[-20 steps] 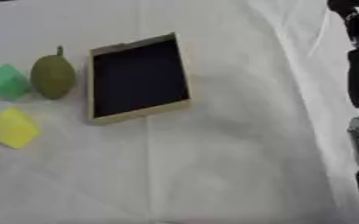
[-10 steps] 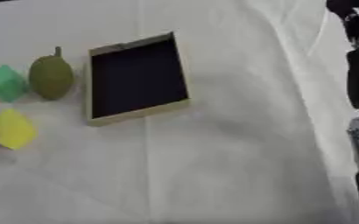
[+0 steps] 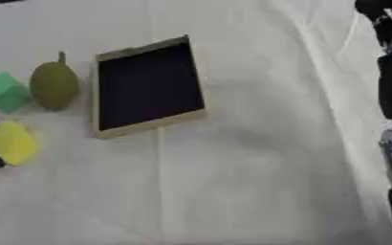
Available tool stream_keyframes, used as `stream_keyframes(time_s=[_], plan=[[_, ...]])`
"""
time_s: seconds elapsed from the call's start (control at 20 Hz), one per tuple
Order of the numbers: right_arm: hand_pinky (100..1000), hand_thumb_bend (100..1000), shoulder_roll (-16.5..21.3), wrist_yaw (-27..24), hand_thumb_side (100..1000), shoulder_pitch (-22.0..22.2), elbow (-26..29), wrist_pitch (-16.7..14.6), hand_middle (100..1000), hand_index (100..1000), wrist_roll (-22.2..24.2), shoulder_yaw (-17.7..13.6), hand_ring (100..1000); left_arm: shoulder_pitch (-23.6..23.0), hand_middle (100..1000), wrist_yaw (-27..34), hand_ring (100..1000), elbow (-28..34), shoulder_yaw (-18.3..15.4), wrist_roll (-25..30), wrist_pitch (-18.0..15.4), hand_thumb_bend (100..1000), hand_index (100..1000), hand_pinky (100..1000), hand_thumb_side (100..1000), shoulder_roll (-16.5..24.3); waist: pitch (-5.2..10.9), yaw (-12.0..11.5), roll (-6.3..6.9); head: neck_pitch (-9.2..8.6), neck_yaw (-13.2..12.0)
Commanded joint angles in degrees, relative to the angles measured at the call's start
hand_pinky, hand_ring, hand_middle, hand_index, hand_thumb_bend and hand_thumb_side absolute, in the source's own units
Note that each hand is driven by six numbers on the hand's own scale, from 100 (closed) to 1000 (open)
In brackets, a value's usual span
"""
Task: Pick up objects on the table and place them in the box.
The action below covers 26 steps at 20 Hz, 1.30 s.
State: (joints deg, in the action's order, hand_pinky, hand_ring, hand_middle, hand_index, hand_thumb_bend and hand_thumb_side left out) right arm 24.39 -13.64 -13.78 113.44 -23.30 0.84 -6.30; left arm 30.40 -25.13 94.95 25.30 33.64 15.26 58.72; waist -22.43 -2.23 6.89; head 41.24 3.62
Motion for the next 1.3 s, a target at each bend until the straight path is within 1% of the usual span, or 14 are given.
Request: stream_keyframes(time_s=[0.05,0.2,0.5,0.7,0.75,0.8,0.85,0.9,0.95,1.0,1.05,1.1,1.3], plan=[[887,100,0.44,-0.37,630,-0.67,1.16,0.28,604,815,0.01,-0.19,963,1.19,634,-1.48,776,-0.49,0.10,-0.03,0.77,642,724,900,490,0.89,0.12,-0.02,0.76,-0.62,-0.14],[888,100,0.36,-0.41,631,-0.78,1.16,0.43,604,815,0.03,-0.21,964,1.63,623,-2.11,769,-0.93,0.53,0.03,1.24,632,715,897,481,0.32,0.06,0.06,0.92,-0.68,-0.25],[889,100,0.10,-0.45,631,-0.75,1.16,0.75,604,816,0.29,-0.12,966,3.15,620,-2.55,765,-1.88,1.53,0.01,1.82,623,714,898,495,-1.38,-0.01,0.31,1.07,-0.88,-0.41],[889,100,-0.03,-0.50,632,-0.80,1.16,0.98,604,816,0.41,-0.09,966,4.24,610,-2.73,757,-2.62,2.07,-0.01,1.88,580,705,894,473,-2.43,-0.04,0.44,1.20,-1.00,-0.57],[890,100,-0.05,-0.49,632,-0.79,1.16,1.01,604,816,0.42,-0.10,967,4.53,596,-2.78,748,-2.85,2.21,-0.08,1.91,523,690,889,435,-2.67,-0.03,0.48,1.22,-1.01,-0.62],[890,100,-0.07,-0.49,632,-0.77,1.16,1.04,604,816,0.40,-0.12,967,4.82,594,-2.85,746,-3.04,2.34,-0.20,1.99,515,688,888,429,-2.86,-0.01,0.52,1.22,-0.99,-0.63],[890,100,-0.08,-0.48,632,-0.74,1.16,1.07,604,817,0.39,-0.14,967,5.03,569,-2.90,726,-3.18,2.44,-0.32,2.08,443,664,878,359,-2.99,0.00,0.53,1.23,-0.97,-0.61],[890,100,-0.08,-0.47,632,-0.70,1.16,1.10,604,817,0.37,-0.15,967,5.25,567,-2.97,723,-3.28,2.49,-0.46,2.23,434,662,876,349,-3.10,0.03,0.54,1.23,-0.93,-0.59],[890,100,-0.08,-0.46,632,-0.66,1.16,1.15,603,817,0.37,-0.16,968,5.41,548,-3.03,711,-3.29,2.55,-0.55,2.32,382,643,871,267,-3.16,0.05,0.52,1.24,-0.89,-0.58],[890,100,-0.09,-0.44,632,-0.64,1.16,1.21,603,817,0.38,-0.16,968,5.51,541,-3.04,705,-3.23,2.57,-0.60,2.38,368,635,869,254,-3.17,0.07,0.50,1.25,-0.85,-0.57],[890,100,-0.09,-0.43,632,-0.62,1.16,1.25,604,817,0.38,-0.19,968,5.56,522,-3.02,690,-3.04,2.52,-0.68,2.41,329,611,863,232,-3.13,0.10,0.47,1.25,-0.84,-0.53],[890,100,-0.08,-0.44,632,-0.61,1.16,1.29,604,817,0.35,-0.22,968,5.52,514,-3.00,682,-2.75,2.41,-0.82,2.46,311,600,860,220,-3.05,0.14,0.44,1.26,-0.83,-0.49],[891,100,0.02,-0.53,632,-0.52,1.16,1.28,604,817,0.34,-0.27,968,4.99,503,-2.55,670,-0.96,1.52,-1.31,2.61,298,581,855,208,-2.32,0.34,0.38,1.23,-0.80,-0.44]])
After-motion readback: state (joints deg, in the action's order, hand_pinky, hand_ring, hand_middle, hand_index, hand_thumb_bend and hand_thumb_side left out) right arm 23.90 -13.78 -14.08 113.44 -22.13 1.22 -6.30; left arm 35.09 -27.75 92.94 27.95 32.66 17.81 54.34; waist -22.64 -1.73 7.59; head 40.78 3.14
